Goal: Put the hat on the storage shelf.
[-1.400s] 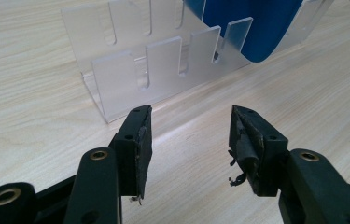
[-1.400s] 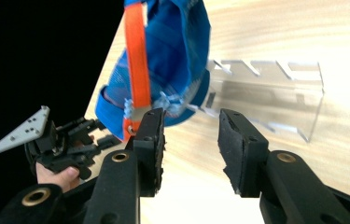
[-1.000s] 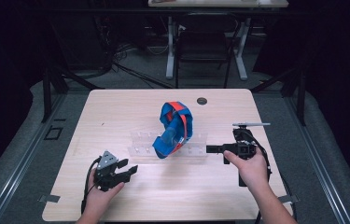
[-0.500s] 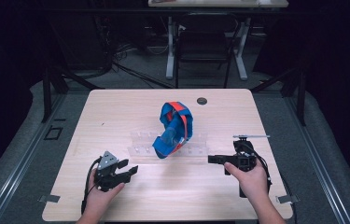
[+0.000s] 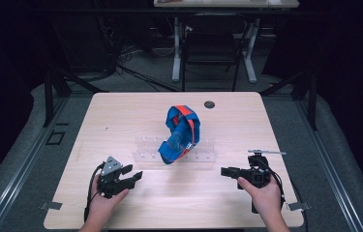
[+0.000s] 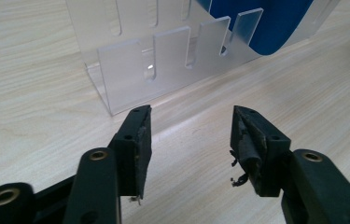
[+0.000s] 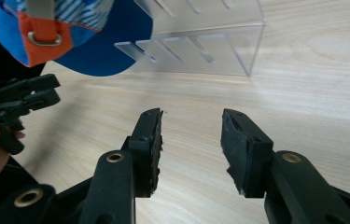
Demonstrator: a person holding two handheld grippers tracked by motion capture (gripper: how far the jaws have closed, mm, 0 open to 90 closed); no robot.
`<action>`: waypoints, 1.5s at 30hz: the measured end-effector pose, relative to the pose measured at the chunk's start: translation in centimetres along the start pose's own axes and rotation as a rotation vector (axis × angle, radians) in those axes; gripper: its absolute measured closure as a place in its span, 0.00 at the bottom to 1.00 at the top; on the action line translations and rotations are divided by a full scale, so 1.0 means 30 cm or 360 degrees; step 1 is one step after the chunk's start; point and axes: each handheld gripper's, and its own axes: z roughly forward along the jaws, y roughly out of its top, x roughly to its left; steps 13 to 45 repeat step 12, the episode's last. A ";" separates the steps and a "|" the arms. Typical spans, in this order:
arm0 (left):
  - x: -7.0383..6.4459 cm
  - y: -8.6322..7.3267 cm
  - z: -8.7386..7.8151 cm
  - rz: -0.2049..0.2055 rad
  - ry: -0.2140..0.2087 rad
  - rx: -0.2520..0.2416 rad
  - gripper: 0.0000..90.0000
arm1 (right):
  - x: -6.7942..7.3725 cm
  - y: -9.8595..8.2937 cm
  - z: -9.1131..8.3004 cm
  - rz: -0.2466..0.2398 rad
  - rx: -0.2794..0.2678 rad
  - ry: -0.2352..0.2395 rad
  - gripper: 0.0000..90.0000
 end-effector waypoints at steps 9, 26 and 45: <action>-0.001 0.001 0.001 0.0005 0.0019 -0.0015 0.56 | -0.041 -0.048 0.010 -0.0036 -0.0021 -0.0065 0.62; -0.001 0.002 -0.001 -0.0003 0.0025 -0.0032 0.55 | -0.053 -0.071 0.004 -0.0087 -0.0037 -0.0125 0.63; -0.001 0.002 -0.001 -0.0003 0.0025 -0.0032 0.55 | -0.053 -0.071 0.004 -0.0087 -0.0037 -0.0125 0.63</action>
